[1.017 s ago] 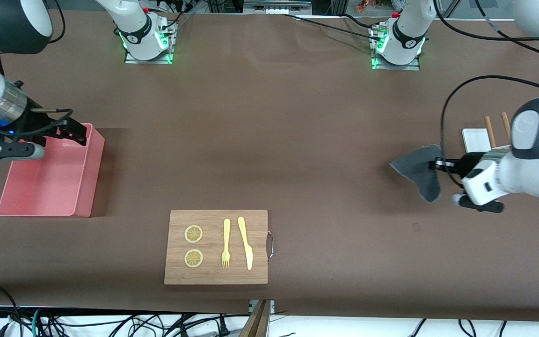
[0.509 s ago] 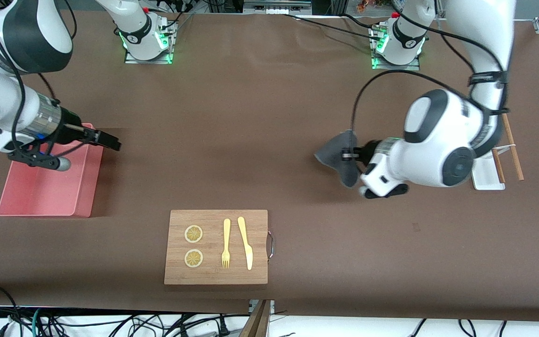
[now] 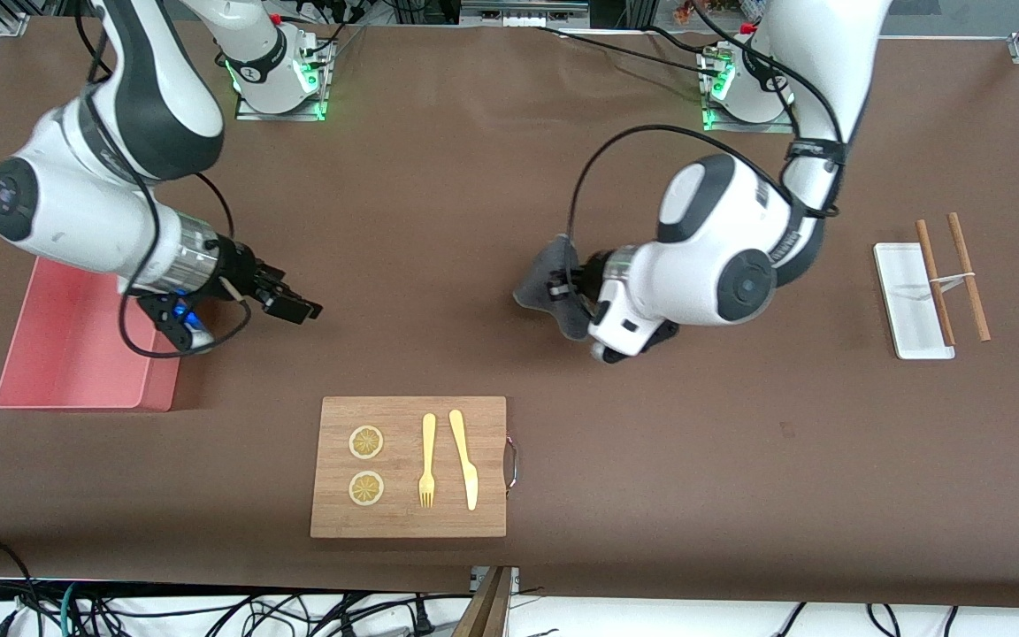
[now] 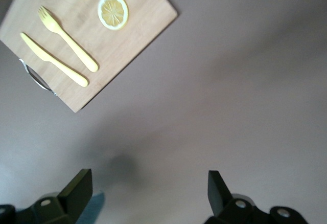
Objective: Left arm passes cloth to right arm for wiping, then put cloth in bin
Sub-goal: 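Grasp the cloth with the right gripper beside the left gripper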
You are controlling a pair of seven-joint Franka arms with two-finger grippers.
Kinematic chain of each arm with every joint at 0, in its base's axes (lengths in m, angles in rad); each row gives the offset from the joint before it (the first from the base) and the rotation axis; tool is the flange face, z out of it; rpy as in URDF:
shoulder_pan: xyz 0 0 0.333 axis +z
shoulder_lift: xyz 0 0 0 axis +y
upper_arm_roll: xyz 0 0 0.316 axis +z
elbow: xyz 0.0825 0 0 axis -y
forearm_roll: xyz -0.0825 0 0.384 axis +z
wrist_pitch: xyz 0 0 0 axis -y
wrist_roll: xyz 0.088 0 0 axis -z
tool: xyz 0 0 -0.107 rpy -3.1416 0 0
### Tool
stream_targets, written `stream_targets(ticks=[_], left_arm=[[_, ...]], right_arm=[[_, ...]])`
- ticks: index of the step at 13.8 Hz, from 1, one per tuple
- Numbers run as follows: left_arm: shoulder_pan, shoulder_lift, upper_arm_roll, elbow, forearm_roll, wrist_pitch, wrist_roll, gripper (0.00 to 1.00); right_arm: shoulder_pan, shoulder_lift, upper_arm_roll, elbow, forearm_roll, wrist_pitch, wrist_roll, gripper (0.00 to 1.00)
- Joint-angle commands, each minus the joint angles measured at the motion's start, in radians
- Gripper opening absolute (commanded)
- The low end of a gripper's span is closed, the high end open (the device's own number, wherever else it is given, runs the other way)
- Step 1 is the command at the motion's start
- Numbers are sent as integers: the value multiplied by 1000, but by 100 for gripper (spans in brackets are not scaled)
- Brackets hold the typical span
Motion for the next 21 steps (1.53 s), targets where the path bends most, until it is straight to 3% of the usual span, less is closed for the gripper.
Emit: stream_targets(ticks=[1, 3, 7, 13, 19, 20, 21], left_arm=[[-103, 64, 19, 107, -23, 70, -183, 0], [-146, 82, 19, 117, -46, 151, -261, 0], [-155, 97, 19, 117, -165, 212, -284, 0], [-180, 97, 19, 134, -175, 271, -330, 0], [-195, 104, 19, 132, -185, 333, -344, 0], [-195, 104, 19, 131, -185, 333, -344, 0], [-195, 104, 19, 131, -185, 333, -344, 0]], right_arm=[[20, 16, 6, -74, 70, 106, 45, 100], [35, 37, 13, -101, 116, 157, 97, 100], [69, 77, 30, -122, 118, 208, 208, 100], [118, 155, 45, -138, 121, 287, 330, 100], [124, 159, 101, -139, 124, 251, 441, 100], [121, 155, 101, -138, 122, 207, 432, 91], [115, 152, 101, -135, 122, 174, 418, 65]])
